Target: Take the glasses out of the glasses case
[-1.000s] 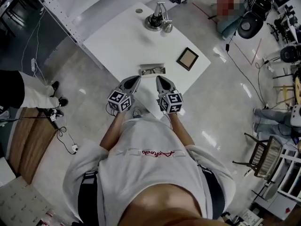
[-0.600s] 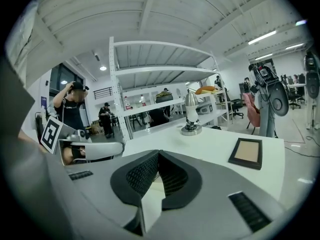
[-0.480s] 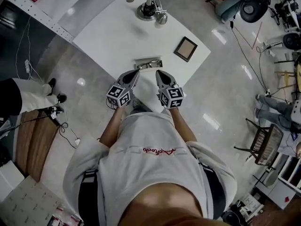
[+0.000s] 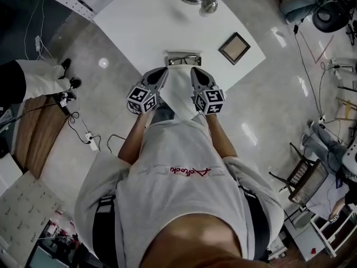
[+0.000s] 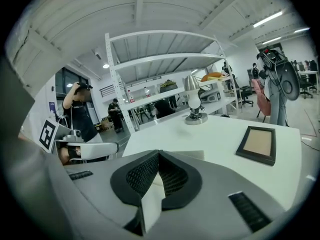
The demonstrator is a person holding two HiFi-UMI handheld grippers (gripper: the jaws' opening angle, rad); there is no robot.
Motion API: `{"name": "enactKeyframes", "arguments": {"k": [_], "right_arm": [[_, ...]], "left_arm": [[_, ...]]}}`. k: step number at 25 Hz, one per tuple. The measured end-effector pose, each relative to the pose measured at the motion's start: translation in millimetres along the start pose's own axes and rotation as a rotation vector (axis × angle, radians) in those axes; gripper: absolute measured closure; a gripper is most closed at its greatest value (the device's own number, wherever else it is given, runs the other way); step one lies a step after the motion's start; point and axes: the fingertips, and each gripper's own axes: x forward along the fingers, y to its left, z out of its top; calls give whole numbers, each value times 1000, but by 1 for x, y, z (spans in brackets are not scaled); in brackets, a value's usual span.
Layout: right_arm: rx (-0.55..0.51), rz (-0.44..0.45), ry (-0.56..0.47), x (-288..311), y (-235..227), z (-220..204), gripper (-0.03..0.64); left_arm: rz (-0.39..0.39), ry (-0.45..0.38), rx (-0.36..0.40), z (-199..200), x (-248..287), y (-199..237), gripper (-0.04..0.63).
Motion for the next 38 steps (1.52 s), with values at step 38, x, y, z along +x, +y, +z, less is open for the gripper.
{"name": "enactKeyframes", "arguments": {"k": [38], "right_arm": [[-33, 91, 179, 51, -8, -55, 604]], "left_arm": [[77, 64, -161, -77, -22, -13, 592]]}}
